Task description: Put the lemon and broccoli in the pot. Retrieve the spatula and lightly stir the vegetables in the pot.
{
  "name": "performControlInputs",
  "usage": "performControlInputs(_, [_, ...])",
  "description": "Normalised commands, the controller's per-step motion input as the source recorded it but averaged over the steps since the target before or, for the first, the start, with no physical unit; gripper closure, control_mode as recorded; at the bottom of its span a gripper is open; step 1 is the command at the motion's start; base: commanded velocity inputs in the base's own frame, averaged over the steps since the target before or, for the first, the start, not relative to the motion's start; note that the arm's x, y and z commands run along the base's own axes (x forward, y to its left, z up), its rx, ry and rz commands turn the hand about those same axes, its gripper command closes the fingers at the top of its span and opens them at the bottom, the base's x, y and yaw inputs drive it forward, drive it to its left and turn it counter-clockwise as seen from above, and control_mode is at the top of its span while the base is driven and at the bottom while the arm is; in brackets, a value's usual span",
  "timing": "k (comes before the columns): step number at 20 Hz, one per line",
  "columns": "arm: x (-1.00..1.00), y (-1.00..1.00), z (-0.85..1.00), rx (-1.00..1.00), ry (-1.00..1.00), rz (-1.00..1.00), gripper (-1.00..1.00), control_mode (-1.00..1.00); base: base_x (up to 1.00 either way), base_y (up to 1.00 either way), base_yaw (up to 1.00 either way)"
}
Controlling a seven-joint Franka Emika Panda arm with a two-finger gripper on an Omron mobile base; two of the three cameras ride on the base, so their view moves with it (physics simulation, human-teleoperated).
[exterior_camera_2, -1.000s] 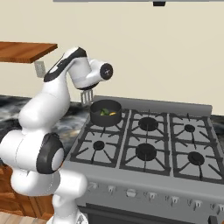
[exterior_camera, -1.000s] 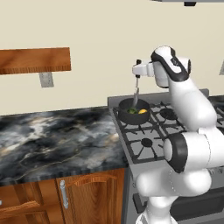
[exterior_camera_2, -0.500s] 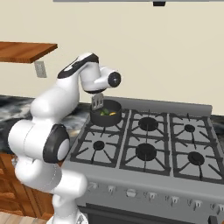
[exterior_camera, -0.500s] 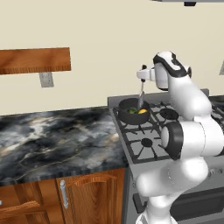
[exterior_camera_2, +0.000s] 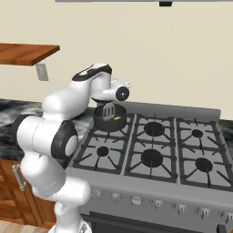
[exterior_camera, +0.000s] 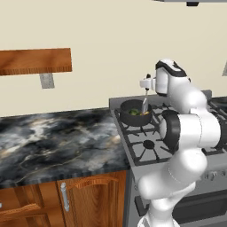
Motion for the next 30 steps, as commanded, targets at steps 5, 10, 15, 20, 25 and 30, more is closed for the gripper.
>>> performControlInputs(5, [0.27, -0.22, -0.48, 0.0, 0.0, -0.04, 1.0, -1.0, 0.0, 0.0, 0.0])
performControlInputs(10, [0.3, -0.1, -0.33, 0.0, 0.0, -0.01, 1.0, -1.0, 0.0, 0.0, 0.0])
performControlInputs(15, [0.35, -0.03, -0.14, 0.0, 0.0, 0.0, 1.0, -1.0, 0.0, 0.0, 0.0])
performControlInputs(20, [0.35, 0.0, -0.03, 0.0, 0.0, 0.0, 1.0, -1.0, 0.0, 0.0, 0.0])
performControlInputs(25, [0.25, 0.0, -0.02, 0.0, 0.0, 0.0, 1.0, -1.0, 0.0, 0.0, 0.0])
performControlInputs(30, [0.02, 0.04, 0.0, 0.0, -0.02, 0.0, 1.0, -1.0, 0.0, 0.0, 0.0])
